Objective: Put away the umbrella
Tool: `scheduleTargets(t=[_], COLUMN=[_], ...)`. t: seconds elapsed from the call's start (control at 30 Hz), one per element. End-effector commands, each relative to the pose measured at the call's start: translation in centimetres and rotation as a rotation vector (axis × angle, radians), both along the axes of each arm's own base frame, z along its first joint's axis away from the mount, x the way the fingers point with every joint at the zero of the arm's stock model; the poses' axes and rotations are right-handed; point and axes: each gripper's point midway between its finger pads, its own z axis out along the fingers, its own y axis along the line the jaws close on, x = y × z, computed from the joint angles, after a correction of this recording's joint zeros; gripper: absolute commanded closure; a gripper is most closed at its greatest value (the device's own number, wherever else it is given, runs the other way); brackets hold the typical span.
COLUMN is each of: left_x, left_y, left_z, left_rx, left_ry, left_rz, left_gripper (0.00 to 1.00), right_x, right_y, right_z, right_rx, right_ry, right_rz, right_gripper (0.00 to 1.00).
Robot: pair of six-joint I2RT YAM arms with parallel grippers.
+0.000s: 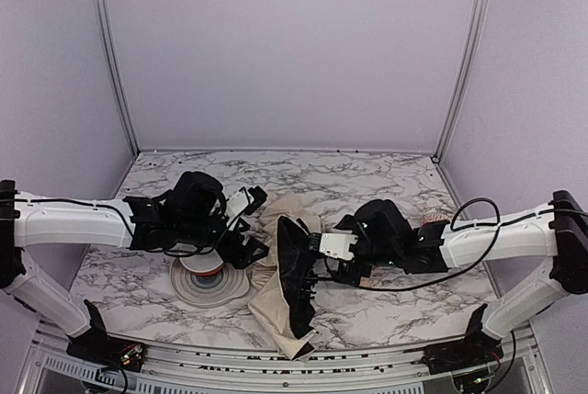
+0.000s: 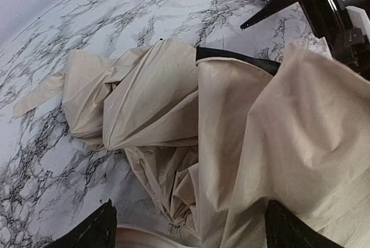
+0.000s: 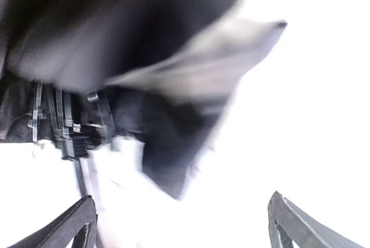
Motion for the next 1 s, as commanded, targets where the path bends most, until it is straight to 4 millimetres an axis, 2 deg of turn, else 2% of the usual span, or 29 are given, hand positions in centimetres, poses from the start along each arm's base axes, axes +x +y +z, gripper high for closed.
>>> scheduleTargets(t=[0.0,0.13,0.2,0.23,0.3,0.37,0.43,0.47,0.53,0.63,0.67,0.8,0.87,0.97], left_x=[0.1,-0.5,-0.8,-1.0,-1.4,-1.9,-2.0,-2.0,-1.8,-1.8,-1.7,-1.7,-1.8,-1.6], left_y=[-3.2,-4.7,-5.1,-5.2,-5.4,-5.9,-6.0,-6.0,-5.7,-4.9,-4.6,-4.4,-4.3,-3.7], left_z=[2.5,2.5,2.2,2.2,2.7,3.5,4.1,4.2,4.4,4.4,4.4,3.9,3.3,2.5], left_rx=[-0.174,-0.199,-0.195,-0.197,-0.210,-0.225,-0.229,-0.226,-0.226,-0.224,-0.222,-0.209,-0.195,-0.174], left_ry=[-0.027,-0.003,0.006,0.011,0.013,0.005,-0.006,-0.009,-0.013,-0.027,-0.035,-0.021,-0.004,0.000], left_rz=[-0.065,-0.119,-0.130,-0.133,-0.140,-0.149,-0.144,-0.136,-0.114,-0.091,-0.080,-0.071,-0.065,-0.038], left_gripper=[0.11,0.16,0.19,0.19,0.19,0.19,0.19,0.19,0.18,0.15,0.15,0.14,0.14,0.14], right_x=[1.1,-0.4,-0.8,-0.8,-0.9,-1.2,-1.0,-0.9,-1.4,-3.6,-4.4,-6.6,-8.1,-9.3], right_y=[-1.9,-3.6,-4.3,-4.5,-4.3,-3.5,-2.7,-2.1,-0.2,2.9,3.8,6.5,7.5,7.3], right_z=[3.5,5.4,7.6,9.4,14.3,19.3,22.3,22.5,21.8,19.1,18.9,14.6,12.6,10.7], right_rx=[0.027,0.053,0.128,0.192,0.384,0.619,0.798,0.846,0.855,0.715,0.676,0.514,0.461,0.416], right_ry=[-0.107,-0.091,-0.092,-0.097,-0.090,-0.011,0.142,0.239,0.383,0.406,0.419,0.490,0.548,0.569], right_rz=[-0.087,-0.094,-0.139,-0.166,-0.219,-0.277,-0.379,-0.447,-0.529,-0.606,-0.624,-0.669,-0.666,-0.705], right_gripper=[0.00,0.00,0.01,0.00,0.00,0.00,0.08,0.16,0.22,0.18,0.17,0.13,0.12,0.13])
